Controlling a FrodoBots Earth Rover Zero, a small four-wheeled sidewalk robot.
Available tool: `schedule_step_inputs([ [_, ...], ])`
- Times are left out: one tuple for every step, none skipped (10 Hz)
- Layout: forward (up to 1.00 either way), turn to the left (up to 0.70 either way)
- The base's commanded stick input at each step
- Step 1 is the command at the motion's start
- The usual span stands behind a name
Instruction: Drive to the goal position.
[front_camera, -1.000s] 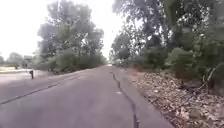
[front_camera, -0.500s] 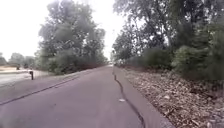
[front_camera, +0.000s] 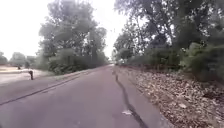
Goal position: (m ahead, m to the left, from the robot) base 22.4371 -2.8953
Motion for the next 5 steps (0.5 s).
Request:
schedule_step_inputs([
  [0.85,0.02],
  [0.85,0.02],
  [0.85,0.02],
  [0.85,0.02],
  [0.85,0.02],
])
